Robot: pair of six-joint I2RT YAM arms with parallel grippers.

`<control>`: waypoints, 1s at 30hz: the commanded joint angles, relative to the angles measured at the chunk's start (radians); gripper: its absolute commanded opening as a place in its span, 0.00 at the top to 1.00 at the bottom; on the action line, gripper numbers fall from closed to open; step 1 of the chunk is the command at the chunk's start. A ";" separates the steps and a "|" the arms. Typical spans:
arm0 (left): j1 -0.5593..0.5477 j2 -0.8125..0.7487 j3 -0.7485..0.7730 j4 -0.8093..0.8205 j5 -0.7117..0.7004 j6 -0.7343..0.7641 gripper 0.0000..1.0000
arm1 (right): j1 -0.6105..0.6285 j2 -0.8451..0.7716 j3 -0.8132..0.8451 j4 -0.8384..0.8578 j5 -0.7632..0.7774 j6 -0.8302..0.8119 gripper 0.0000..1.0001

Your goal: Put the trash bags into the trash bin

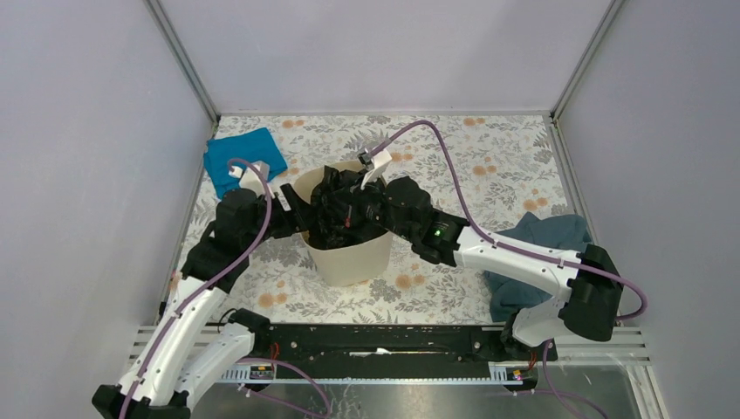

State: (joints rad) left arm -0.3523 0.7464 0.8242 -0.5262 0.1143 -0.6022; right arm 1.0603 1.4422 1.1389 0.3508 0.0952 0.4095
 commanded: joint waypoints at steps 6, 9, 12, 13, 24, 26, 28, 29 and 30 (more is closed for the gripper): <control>-0.002 -0.175 0.181 -0.194 -0.219 0.074 0.10 | 0.004 -0.069 0.093 -0.094 -0.006 -0.096 0.84; -0.002 -0.201 0.255 -0.210 -0.205 0.088 0.06 | 0.003 -0.071 0.129 -0.137 -0.017 -0.117 0.73; -0.002 -0.175 0.327 -0.139 -0.061 0.102 0.01 | -0.001 -0.077 0.167 -0.188 -0.030 -0.129 0.53; -0.002 -0.153 0.348 -0.113 0.003 0.105 0.01 | -0.002 -0.084 0.171 -0.193 -0.034 -0.127 0.46; -0.002 0.128 0.483 -0.009 0.103 0.033 0.01 | -0.003 -0.158 0.152 -0.228 -0.099 -0.138 0.19; -0.002 0.190 0.504 -0.010 0.131 0.042 0.03 | 0.001 -0.128 0.191 -0.286 -0.202 -0.206 0.19; -0.002 0.239 0.515 -0.021 0.140 0.059 0.05 | 0.010 -0.092 0.238 -0.390 -0.209 -0.264 0.18; -0.002 0.257 0.516 -0.026 0.143 0.069 0.07 | 0.017 -0.080 0.256 -0.427 -0.191 -0.292 0.18; -0.002 0.265 0.512 -0.027 0.145 0.077 0.11 | 0.027 -0.073 0.269 -0.455 -0.166 -0.321 0.17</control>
State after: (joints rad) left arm -0.3542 0.9695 1.2961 -0.5850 0.2218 -0.5503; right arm 1.0615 1.3304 1.3182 0.0479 -0.0406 0.2291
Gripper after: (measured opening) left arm 0.937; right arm 0.818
